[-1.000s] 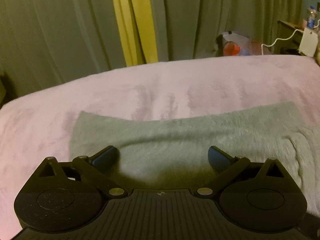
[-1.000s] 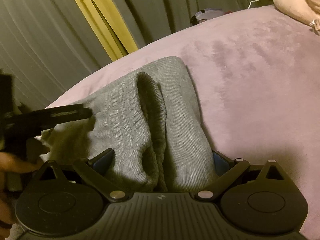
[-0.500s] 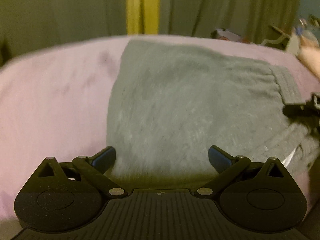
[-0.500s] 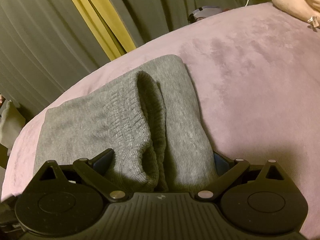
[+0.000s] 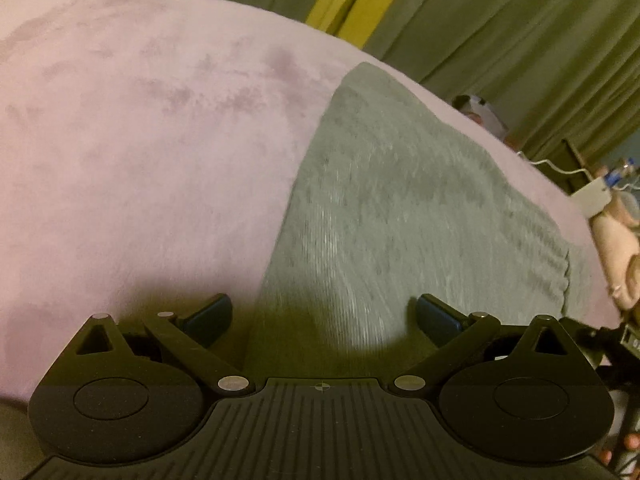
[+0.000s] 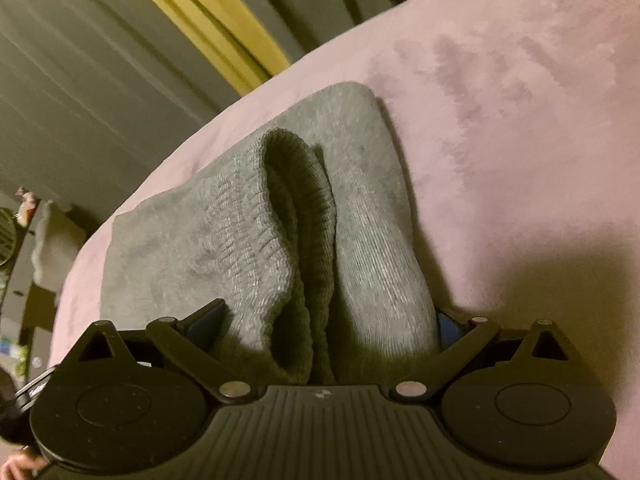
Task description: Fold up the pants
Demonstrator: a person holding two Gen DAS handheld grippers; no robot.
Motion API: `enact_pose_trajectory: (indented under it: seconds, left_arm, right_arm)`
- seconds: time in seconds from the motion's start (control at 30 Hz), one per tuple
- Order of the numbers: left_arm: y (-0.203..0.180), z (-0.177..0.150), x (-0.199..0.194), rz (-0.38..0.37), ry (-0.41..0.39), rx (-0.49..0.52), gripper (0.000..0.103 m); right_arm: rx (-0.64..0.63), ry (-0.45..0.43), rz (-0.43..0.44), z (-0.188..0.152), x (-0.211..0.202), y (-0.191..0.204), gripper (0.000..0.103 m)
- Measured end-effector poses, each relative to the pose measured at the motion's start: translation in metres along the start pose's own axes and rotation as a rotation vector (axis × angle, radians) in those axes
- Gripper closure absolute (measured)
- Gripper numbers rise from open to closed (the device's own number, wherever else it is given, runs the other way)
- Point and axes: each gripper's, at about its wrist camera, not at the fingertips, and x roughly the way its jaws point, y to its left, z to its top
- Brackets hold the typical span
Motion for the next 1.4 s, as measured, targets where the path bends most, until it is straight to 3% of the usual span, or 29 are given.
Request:
enact_pose_trajectory:
  seconds: [0.17,0.3,0.63,1.0,1.03,1.1,1.23,1.33,1.4]
  left_arm:
    - [0.0,0.009,0.008,-0.053,0.001,0.032,0.0]
    - [0.001,0.01,0.007,-0.103,-0.032,0.045,0.001]
    - [0.0,0.026,0.024,-0.199,-0.011,0.029,0.001]
    - [-0.012,0.042,0.044,-0.224,0.026,0.096,0.001]
    - [-0.014,0.041,0.044,-0.216,0.018,0.099,0.003]
    - [-0.017,0.038,0.04,-0.193,-0.01,0.113,0.017]
    - [-0.003,0.041,0.037,-0.218,-0.019,0.016,0.039]
    - [0.007,0.042,0.043,-0.249,-0.004,-0.041,0.04]
    - [0.005,0.044,0.045,-0.254,0.003,-0.022,0.033]
  right_arm:
    - [-0.018,0.064,0.052,0.013,0.008,-0.008,0.004]
    - [-0.007,0.062,0.068,0.014,0.01,-0.011,0.004]
    - [0.016,0.028,0.103,0.013,0.012,-0.017,0.003]
    - [-0.002,0.022,0.105,0.015,0.016,-0.015,0.004]
    - [-0.021,0.02,0.097,0.015,0.016,-0.011,0.004]
    - [-0.06,0.014,0.081,0.013,0.016,-0.005,0.006]
    - [-0.056,0.0,0.131,0.014,0.012,-0.006,0.022]
    - [-0.046,0.006,0.139,0.015,0.014,-0.008,0.02]
    - [-0.03,0.012,0.155,0.016,0.017,-0.01,0.011]
